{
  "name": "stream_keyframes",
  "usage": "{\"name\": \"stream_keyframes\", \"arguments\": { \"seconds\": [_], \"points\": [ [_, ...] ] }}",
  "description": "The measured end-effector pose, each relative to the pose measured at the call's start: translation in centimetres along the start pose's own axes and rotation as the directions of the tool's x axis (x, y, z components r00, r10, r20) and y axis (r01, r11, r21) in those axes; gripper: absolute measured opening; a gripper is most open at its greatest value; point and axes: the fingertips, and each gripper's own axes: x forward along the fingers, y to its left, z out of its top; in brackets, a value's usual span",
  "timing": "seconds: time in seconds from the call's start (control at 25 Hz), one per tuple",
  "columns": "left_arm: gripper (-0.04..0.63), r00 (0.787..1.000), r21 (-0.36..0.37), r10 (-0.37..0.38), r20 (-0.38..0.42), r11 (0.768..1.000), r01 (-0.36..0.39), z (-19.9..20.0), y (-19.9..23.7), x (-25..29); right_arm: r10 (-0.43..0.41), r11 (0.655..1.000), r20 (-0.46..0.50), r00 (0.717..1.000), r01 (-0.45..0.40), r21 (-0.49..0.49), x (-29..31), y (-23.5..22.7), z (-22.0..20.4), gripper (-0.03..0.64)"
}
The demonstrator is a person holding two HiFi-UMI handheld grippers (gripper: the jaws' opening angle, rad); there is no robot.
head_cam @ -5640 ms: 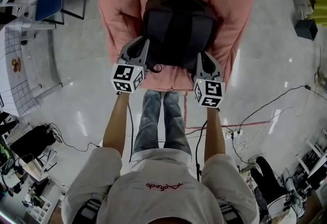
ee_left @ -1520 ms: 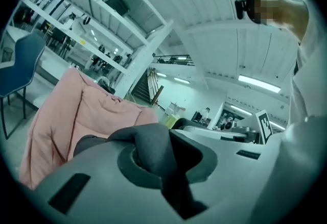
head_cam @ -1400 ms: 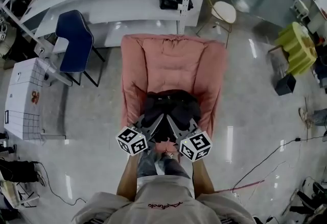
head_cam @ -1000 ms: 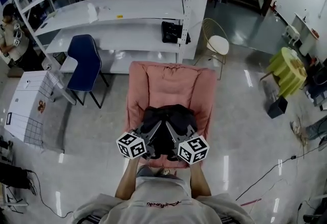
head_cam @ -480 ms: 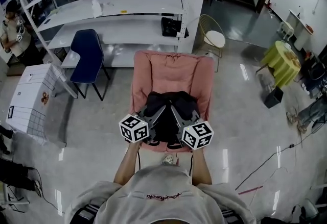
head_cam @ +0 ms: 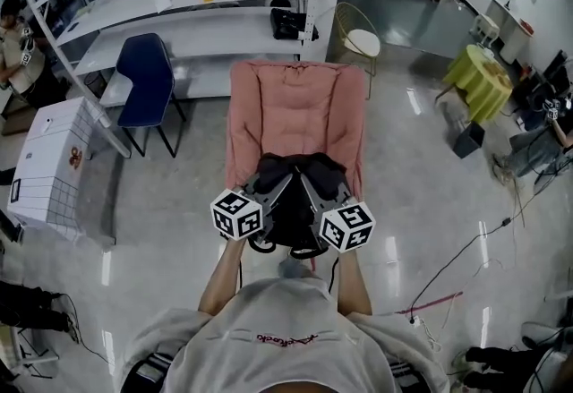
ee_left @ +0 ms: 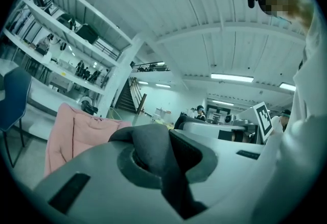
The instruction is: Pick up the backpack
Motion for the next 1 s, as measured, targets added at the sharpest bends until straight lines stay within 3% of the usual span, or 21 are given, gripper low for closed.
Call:
{"name": "stream_keyframes", "arguments": {
  "seconds": [0.52, 1.0],
  "points": [
    [0.046, 1.0, -0.015, 0.02, 0.001, 1.0, -0.02, -5.3, -7.1, -7.8, 0.0, 1.0, -0.026, 1.0, 0.0, -0.001, -7.9, 7.8, -4.5, 0.054],
    [0.046, 0.999, 0.029, 0.027, 0.029, 0.999, -0.028, -4.4, -9.4, -11.1, 0.02, 0.999, 0.01, 1.0, -0.02, -0.035, -9.4, 11.2, -3.5, 0.054]
  ]
}}
